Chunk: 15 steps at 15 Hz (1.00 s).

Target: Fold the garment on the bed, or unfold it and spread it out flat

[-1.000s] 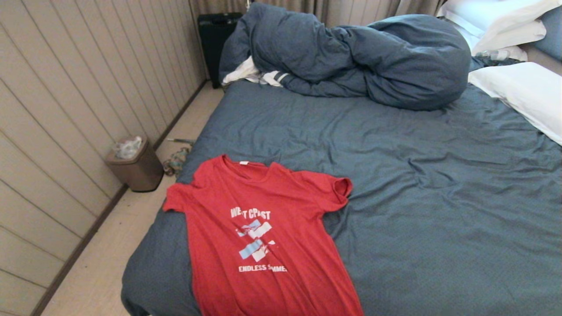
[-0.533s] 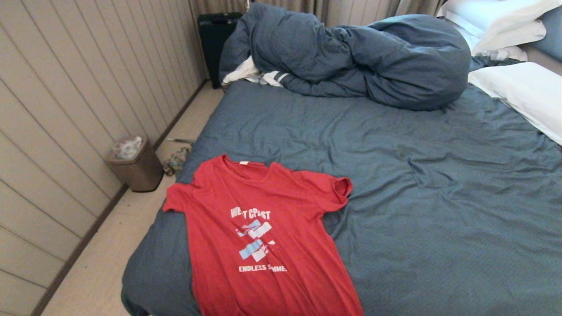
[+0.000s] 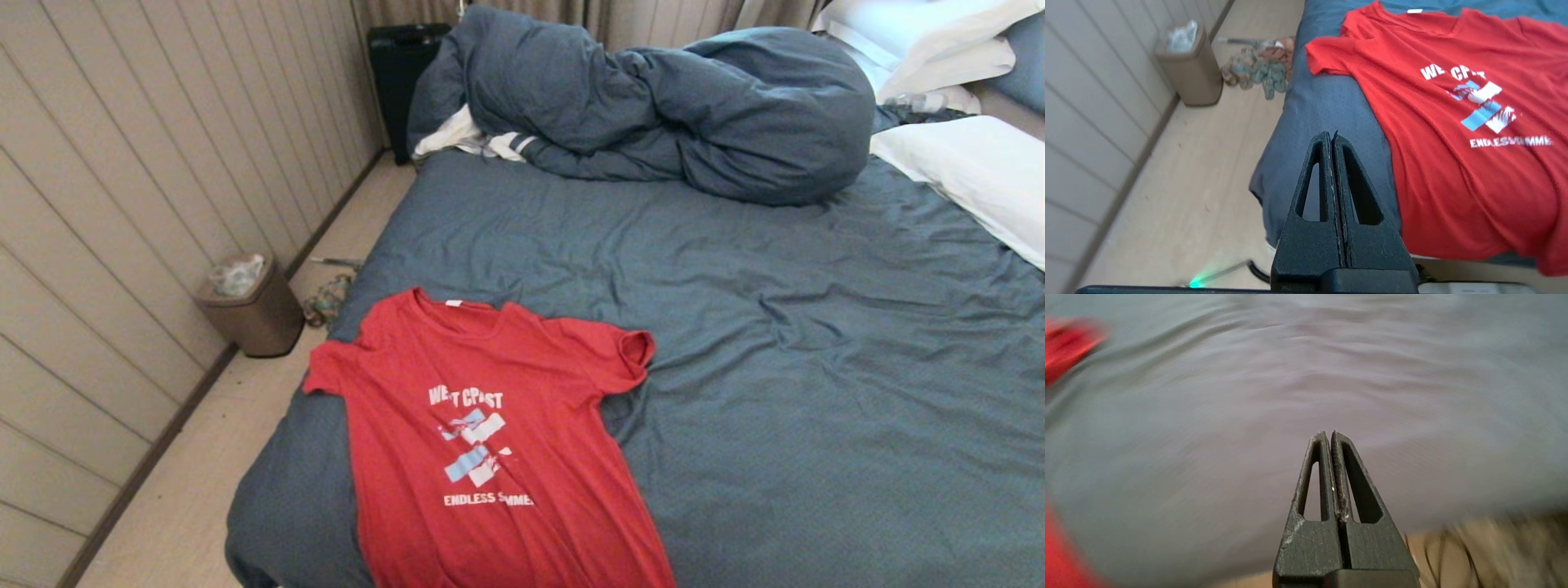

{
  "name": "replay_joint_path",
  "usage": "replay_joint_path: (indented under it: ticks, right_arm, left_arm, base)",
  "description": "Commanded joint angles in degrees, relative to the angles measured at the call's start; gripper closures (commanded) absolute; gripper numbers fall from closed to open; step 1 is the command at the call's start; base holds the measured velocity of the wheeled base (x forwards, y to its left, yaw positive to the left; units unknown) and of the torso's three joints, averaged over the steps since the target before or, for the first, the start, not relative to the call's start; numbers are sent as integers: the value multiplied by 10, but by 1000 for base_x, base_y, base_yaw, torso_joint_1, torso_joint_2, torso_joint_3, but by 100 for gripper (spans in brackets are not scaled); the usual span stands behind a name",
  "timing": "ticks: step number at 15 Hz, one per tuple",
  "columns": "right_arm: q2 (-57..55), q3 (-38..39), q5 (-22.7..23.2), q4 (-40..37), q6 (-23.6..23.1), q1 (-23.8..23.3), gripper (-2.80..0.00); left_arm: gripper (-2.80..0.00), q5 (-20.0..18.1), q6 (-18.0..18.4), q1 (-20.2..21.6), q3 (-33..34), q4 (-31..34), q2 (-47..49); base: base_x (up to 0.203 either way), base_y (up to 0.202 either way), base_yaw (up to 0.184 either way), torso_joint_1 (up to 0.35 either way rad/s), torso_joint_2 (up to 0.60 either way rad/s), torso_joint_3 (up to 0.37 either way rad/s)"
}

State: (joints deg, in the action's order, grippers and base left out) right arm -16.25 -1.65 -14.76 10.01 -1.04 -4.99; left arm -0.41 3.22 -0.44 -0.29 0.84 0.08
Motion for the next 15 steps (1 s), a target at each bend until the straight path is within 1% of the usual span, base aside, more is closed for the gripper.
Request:
replay_joint_path:
  ticks: [1, 2, 3, 6, 7, 9, 10, 13, 14, 15]
  right_arm:
    - [-2, 10, 87, 4, -32, 0, 0]
    - [-2, 14, 138, 5, -60, 0, 0]
    - [-2, 17, 175, 5, -72, 0, 0]
    - [-1, 14, 271, -4, -76, 1, 0]
    - [-2, 11, 277, -20, -76, 9, 0]
    - [-22, 1, 278, -51, -74, 41, 0]
    - [-27, 0, 276, -54, -70, 48, 0]
    - [8, 0, 267, -57, -61, 43, 0]
    - [28, 1, 239, -56, -56, 38, 0]
    - [56, 2, 197, -57, -50, 38, 0]
  left_arm:
    - [0, -1, 7, 0, 3, 3, -1]
    - [0, -1, 8, 0, 3, 3, -2]
    - [0, -1, 8, 0, 3, 3, -2]
    - [0, 0, 6, 0, 4, -3, -1]
    - [0, -1, 6, 0, 5, -4, -1]
    - [0, -1, 8, 0, 5, -4, -1]
    - [0, -1, 8, 0, 5, -4, -1]
    - [0, -1, 6, 0, 5, -4, -1]
    - [0, 0, 4, 0, 5, -4, -1]
    - [0, -1, 2, 0, 5, -5, -1]
  base:
    - [0, 0, 0, 0, 0, 0]
    - [0, 0, 0, 0, 0, 0]
    - [0, 0, 0, 0, 0, 0]
    - [0, 0, 0, 0, 0, 0]
    - [0, 0, 0, 0, 0, 0]
    - [0, 0, 0, 0, 0, 0]
    - [0, 0, 0, 0, 0, 0]
    - [0, 0, 0, 0, 0, 0]
    - [0, 0, 0, 0, 0, 0]
    - [0, 0, 0, 0, 0, 0]
